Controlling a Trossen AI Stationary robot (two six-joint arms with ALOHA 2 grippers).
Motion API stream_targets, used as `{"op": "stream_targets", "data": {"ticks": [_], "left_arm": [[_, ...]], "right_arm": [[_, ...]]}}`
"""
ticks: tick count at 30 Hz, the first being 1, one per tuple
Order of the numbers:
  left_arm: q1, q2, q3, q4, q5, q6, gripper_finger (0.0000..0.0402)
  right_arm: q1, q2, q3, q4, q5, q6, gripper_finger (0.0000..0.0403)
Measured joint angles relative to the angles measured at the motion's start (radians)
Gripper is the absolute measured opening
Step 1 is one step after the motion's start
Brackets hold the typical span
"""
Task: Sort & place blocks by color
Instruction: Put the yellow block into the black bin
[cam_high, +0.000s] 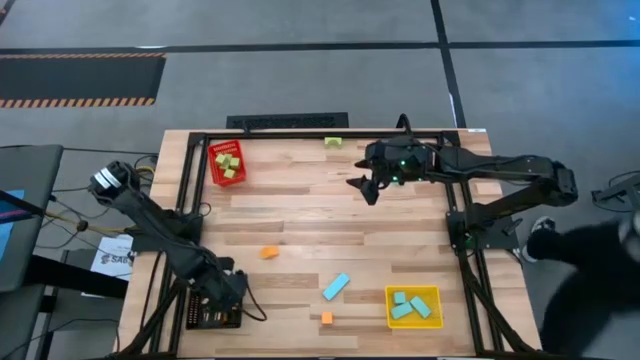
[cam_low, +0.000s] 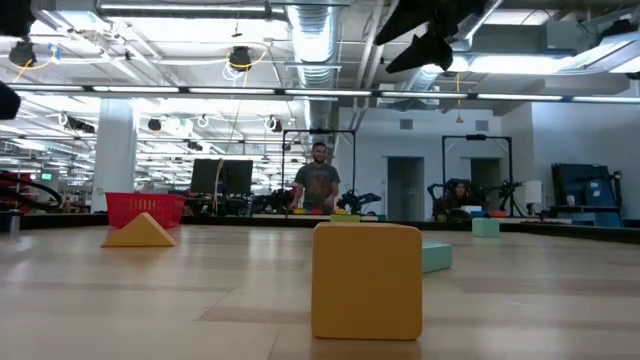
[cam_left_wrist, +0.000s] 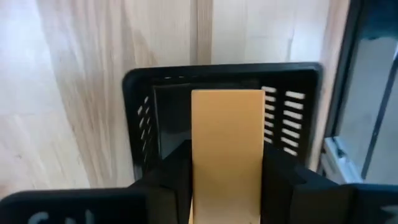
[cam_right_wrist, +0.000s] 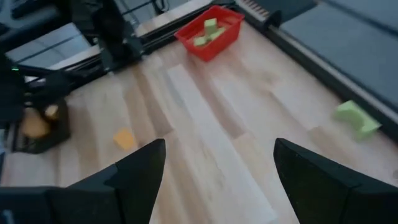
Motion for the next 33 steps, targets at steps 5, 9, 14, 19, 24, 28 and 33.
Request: {"op": "stream_targets", "data": {"ticks": [5, 9, 14, 19, 24, 28, 33], "left_arm": [[-0.001, 0.033, 0.0, -0.005, 0.023, 0.022, 0.0144], [0.007, 0.036, 0.0, -0.05, 0.103, 0.094, 0.0193], [0.057, 0.027, 0.002, -0.106, 0.141, 0.151, 0.0252], [0.143, 0.004, 0.003, -0.187, 0.204, 0.212, 0.0294], [0.233, -0.101, 0.041, -0.189, 0.089, 0.335, 0.0303], [0.314, -0.173, 0.051, -0.187, -0.142, 0.425, 0.03], [0.451, -0.131, 0.022, -0.055, -0.289, 0.458, 0.0298]], "right_arm": [[0.002, 0.0, 0.0, -0.008, -0.075, 0.027, 0.0319], [0.013, 0.0, 0.0, -0.039, -0.1, 0.031, 0.0319], [0.042, 0.0, 0.0, -0.082, -0.117, 0.031, 0.0319], [0.07, 0.0, 0.0, -0.11, -0.118, 0.031, 0.0319], [0.103, 0.0, 0.0, -0.138, -0.118, 0.035, 0.0319], [0.123, 0.0, 0.0, -0.147, -0.12, 0.054, 0.0319], [0.146, 0.0, 0.0, -0.151, -0.114, 0.063, 0.0319]]}}
